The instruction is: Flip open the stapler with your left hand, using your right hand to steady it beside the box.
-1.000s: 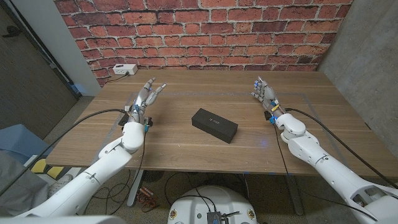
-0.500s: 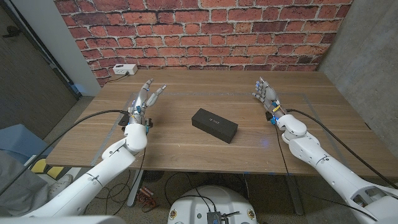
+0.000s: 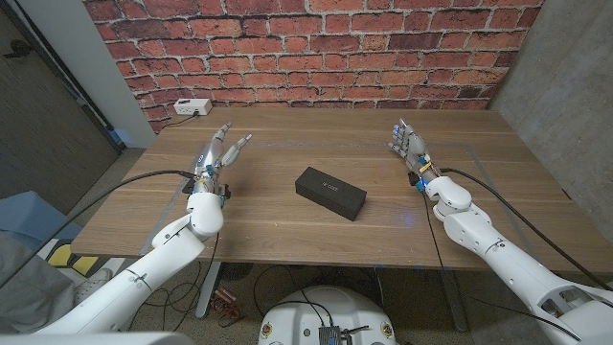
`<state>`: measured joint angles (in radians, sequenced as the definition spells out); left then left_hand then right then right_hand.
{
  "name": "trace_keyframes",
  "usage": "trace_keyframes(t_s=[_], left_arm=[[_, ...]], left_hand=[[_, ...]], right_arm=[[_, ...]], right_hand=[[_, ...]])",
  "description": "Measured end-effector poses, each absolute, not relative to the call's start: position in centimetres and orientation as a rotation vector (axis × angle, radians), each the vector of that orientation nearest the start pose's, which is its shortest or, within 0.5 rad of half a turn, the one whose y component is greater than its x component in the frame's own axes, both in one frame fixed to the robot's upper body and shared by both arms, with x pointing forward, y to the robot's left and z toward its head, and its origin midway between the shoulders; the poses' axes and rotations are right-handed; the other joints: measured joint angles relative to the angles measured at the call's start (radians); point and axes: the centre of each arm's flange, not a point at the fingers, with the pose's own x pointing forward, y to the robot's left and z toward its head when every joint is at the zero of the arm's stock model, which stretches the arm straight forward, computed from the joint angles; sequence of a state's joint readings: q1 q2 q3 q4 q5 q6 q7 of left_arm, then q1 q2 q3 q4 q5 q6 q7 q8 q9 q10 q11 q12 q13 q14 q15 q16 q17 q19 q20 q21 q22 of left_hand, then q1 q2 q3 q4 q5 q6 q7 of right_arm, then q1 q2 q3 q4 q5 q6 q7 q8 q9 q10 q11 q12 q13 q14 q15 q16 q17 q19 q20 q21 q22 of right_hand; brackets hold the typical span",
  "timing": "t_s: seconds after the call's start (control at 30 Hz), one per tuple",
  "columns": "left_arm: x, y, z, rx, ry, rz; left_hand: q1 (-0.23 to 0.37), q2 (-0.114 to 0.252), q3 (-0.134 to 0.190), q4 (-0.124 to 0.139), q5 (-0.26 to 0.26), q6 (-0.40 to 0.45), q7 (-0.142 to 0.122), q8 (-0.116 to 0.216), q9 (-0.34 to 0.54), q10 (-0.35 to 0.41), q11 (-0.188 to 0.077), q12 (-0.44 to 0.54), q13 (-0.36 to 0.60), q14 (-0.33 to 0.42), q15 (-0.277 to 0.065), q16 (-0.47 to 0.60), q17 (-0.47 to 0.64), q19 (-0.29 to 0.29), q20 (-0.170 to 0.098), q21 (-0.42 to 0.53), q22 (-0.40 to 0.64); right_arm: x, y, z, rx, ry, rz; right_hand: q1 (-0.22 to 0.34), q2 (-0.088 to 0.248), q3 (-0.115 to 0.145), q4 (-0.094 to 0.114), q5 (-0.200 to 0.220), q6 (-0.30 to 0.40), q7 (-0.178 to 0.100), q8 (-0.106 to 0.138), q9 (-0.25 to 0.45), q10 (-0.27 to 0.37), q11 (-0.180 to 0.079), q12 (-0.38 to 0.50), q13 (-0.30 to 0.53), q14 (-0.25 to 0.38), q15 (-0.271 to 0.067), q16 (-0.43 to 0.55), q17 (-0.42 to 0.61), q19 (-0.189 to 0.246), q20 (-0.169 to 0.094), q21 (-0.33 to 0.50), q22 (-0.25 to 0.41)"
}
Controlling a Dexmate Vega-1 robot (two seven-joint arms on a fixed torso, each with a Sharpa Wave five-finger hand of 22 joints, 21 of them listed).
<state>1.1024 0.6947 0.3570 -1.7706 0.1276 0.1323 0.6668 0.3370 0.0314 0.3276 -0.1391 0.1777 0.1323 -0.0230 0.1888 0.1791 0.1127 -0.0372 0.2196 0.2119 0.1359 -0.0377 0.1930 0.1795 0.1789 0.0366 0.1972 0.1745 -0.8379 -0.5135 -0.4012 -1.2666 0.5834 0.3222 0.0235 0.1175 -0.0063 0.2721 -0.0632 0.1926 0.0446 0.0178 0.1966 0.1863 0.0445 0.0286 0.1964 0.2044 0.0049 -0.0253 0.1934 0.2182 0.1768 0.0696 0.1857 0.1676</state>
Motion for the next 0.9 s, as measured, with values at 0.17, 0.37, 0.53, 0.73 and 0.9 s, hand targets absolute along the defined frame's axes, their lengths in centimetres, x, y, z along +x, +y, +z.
trace_keyframes(t_s=[0.17, 0.37, 0.53, 0.73, 0.9], left_arm=[[56.3, 30.6, -4.6, 0.709, -0.666, 0.452], [56.1, 30.9, -4.9, 0.747, -0.654, 0.490], [55.9, 30.9, -5.1, 0.754, -0.651, 0.498], [55.7, 31.2, -5.2, 0.779, -0.641, 0.532], [55.7, 31.5, -5.2, 0.785, -0.633, 0.545]], left_hand=[[-0.004, -0.009, -0.001, -0.001, 0.000, 0.007, 0.007, 0.004, 0.000, 0.012, 0.005, 0.007, 0.005, 0.009, 0.002, 0.000, 0.000, 0.003, 0.003, 0.000, 0.000], [-0.003, -0.021, -0.012, -0.003, 0.000, 0.025, 0.007, 0.008, 0.000, 0.023, 0.005, 0.008, 0.005, 0.021, -0.001, 0.000, 0.000, 0.009, 0.008, 0.000, 0.000], [0.006, -0.029, -0.012, -0.003, 0.000, 0.031, 0.012, 0.008, 0.000, 0.023, 0.005, 0.013, 0.005, 0.029, 0.001, 0.008, 0.000, 0.023, -0.006, 0.008, 0.000], [0.018, -0.041, -0.006, -0.009, 0.000, 0.047, 0.022, 0.008, 0.003, 0.036, 0.011, 0.013, 0.009, 0.058, -0.001, 0.008, 0.000, 0.072, -0.018, 0.019, 0.000], [0.028, -0.049, -0.010, -0.013, 0.000, 0.068, 0.028, 0.015, 0.005, 0.047, 0.011, 0.017, 0.009, 0.085, -0.002, 0.014, 0.000, 0.104, -0.015, 0.026, 0.000]], right_arm=[[65.6, -28.4, -4.2, -0.034, -0.588, 0.209], [65.7, -28.4, -4.1, -0.033, -0.587, 0.211], [65.7, -28.5, -4.2, -0.031, -0.586, 0.213], [65.9, -28.7, -4.3, -0.028, -0.580, 0.210], [66.0, -28.8, -4.3, -0.027, -0.579, 0.209]], right_hand=[[0.000, 0.000, 0.000, 0.000, 0.000, 0.000, 0.000, 0.000, 0.000, 0.000, 0.000, 0.000, 0.000, 0.000, 0.000, 0.000, 0.000, 0.000, 0.000, 0.000, 0.000], [0.000, 0.000, 0.000, 0.000, 0.000, 0.000, 0.000, 0.000, 0.000, 0.000, 0.000, 0.000, 0.000, 0.000, 0.000, 0.000, 0.000, 0.000, 0.000, 0.000, 0.000], [0.000, 0.000, 0.000, 0.000, 0.000, 0.000, 0.000, 0.000, 0.000, -0.004, -0.004, 0.000, 0.000, 0.000, 0.000, 0.000, 0.000, 0.000, 0.000, 0.000, 0.000], [0.000, 0.000, 0.000, 0.000, 0.000, 0.000, 0.000, 0.000, 0.000, -0.004, -0.004, 0.000, 0.000, 0.000, 0.000, 0.000, -0.005, 0.000, 0.000, 0.000, 0.000], [0.000, 0.000, 0.000, 0.000, 0.000, 0.000, 0.000, 0.000, 0.000, -0.004, -0.004, 0.000, 0.000, 0.000, 0.000, 0.000, -0.005, 0.000, 0.000, 0.000, 0.000]])
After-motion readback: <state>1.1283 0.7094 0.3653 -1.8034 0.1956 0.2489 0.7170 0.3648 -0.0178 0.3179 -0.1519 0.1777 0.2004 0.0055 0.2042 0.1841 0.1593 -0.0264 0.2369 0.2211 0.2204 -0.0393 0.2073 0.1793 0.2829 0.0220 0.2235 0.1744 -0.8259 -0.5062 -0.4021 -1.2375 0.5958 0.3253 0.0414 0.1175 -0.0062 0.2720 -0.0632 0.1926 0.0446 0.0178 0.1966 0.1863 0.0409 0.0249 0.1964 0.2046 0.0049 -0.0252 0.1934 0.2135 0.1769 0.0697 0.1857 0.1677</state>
